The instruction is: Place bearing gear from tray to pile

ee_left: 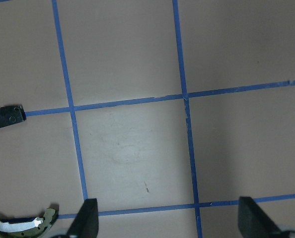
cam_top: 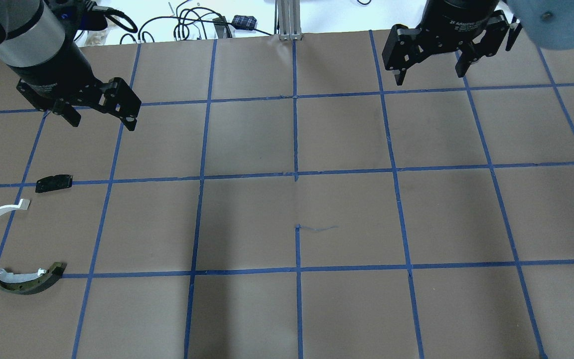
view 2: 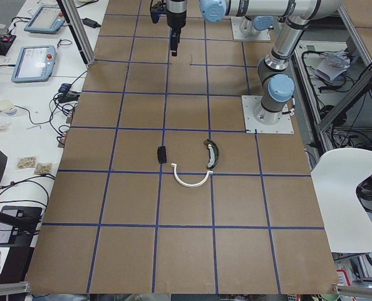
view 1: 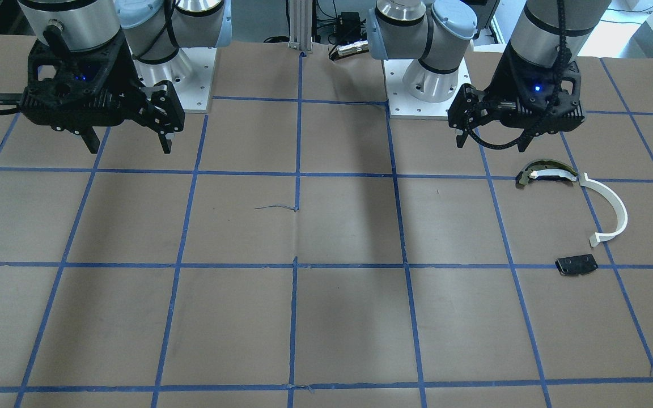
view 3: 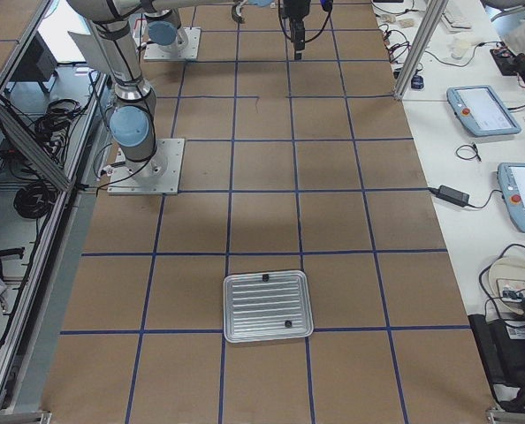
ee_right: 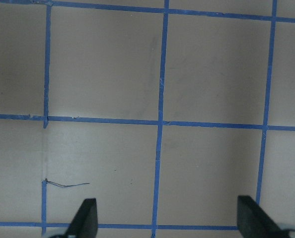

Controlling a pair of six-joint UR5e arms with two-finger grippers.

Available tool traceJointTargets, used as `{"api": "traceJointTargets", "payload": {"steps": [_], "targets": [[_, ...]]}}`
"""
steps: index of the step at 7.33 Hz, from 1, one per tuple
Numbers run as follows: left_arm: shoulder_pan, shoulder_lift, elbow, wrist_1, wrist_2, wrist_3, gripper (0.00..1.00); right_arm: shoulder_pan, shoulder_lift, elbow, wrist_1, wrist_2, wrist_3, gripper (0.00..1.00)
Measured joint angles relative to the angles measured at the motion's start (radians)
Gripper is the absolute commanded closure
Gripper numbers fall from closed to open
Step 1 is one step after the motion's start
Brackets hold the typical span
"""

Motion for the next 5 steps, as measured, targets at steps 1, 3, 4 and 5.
{"api": "traceJointTargets", "payload": {"steps": [1, 3, 4, 5], "targets": [[0.000, -0.001, 0.000, 0.001, 0.008, 0.000, 0.00, 0.000, -0.002, 0.000, 0.001, -0.006, 0.001, 0.00], [0.002, -0.002, 0.000, 0.001, 0.015, 0.001, 0.00, 0.001, -0.002, -0.005, -0.002, -0.002, 0.007, 0.00], [0.002, -0.004, -0.001, 0.001, 0.015, 0.002, 0.00, 0.001, -0.005, -0.010, 0.001, -0.005, 0.004, 0.00], [0.002, -0.007, -0.001, 0.002, 0.014, 0.002, 0.00, -0.007, -0.010, -0.007, 0.009, -0.009, -0.017, 0.00]]}}
